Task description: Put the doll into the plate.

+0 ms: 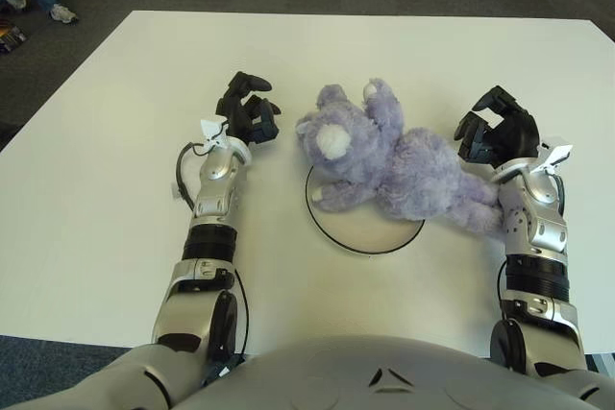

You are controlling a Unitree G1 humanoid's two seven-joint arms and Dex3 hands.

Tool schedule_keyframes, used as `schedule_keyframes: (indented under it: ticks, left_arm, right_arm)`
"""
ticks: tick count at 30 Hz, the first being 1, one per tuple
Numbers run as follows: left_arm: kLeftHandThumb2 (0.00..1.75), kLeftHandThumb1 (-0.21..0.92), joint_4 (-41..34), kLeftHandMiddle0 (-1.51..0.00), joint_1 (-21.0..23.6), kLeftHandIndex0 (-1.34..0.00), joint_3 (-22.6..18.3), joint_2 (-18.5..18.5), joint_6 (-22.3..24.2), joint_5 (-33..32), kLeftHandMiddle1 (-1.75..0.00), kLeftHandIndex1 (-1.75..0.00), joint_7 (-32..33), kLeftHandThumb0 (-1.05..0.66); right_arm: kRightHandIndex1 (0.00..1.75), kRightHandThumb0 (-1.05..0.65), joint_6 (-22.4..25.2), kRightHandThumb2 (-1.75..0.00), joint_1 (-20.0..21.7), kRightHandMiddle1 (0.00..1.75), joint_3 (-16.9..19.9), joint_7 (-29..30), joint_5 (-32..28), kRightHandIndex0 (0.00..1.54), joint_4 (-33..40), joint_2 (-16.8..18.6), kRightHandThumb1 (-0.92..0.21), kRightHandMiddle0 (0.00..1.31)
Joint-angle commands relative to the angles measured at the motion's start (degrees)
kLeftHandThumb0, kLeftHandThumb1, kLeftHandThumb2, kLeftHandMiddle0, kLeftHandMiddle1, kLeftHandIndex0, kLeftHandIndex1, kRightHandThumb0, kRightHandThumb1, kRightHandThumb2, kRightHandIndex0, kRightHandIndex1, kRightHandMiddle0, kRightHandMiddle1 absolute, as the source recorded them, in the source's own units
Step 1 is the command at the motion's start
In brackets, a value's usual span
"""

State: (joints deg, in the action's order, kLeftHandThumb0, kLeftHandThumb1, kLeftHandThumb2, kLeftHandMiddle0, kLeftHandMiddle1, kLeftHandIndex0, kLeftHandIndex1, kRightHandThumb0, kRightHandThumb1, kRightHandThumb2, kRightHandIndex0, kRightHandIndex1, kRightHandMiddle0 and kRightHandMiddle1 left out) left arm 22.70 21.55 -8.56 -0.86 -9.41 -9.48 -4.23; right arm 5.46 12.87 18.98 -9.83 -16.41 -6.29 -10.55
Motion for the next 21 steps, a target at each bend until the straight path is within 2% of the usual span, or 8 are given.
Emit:
schedule_keyframes:
  ticks: [1,12,18,20,21]
  left_arm:
    - [1.41,0.25,0.3,-0.55,-1.0,-0.54,0.3,0.1,-0.2,0.2,-1.75,-1.75,-0.3,-0.01]
    - [1.43,0.23,-0.3,-0.56,-3.0,-0.55,1.1,1.0,-1.8,0.9,-1.75,-1.75,-0.4,-0.01]
    - [1.43,0.23,-0.1,-0.57,-3.9,-0.56,1.8,0.9,-3.9,1.3,-1.75,-1.75,-1.5,-0.01]
    - [1.43,0.23,0.0,-0.57,-4.0,-0.56,1.9,0.8,-4.3,1.4,-1.75,-1.75,-1.7,-0.01]
    - [1.43,0.23,0.1,-0.57,-4.1,-0.56,2.0,0.8,-4.6,1.4,-1.75,-1.75,-1.8,-0.01]
  right_arm:
    - [1.75,-0.01,-0.2,-1.75,-0.8,1.75,-0.1,-0.5,-0.7,0.89,-1.0,0.0,0.06,0.67]
    - [1.75,-0.01,0.1,-1.75,-1.6,1.74,0.0,-1.0,-1.3,0.89,-2.4,0.1,0.06,0.67]
    - [1.75,-0.01,1.4,-1.75,-2.2,1.71,0.4,0.9,-1.5,0.9,-1.9,0.9,0.07,0.7]
    - [1.75,-0.25,1.7,-1.59,-2.4,1.73,0.5,1.3,-1.6,1.09,-1.7,1.0,-0.08,0.69]
    - [1.75,-0.31,1.8,-1.55,-2.4,1.73,0.5,1.6,-1.6,1.13,-1.6,1.0,-0.11,0.69]
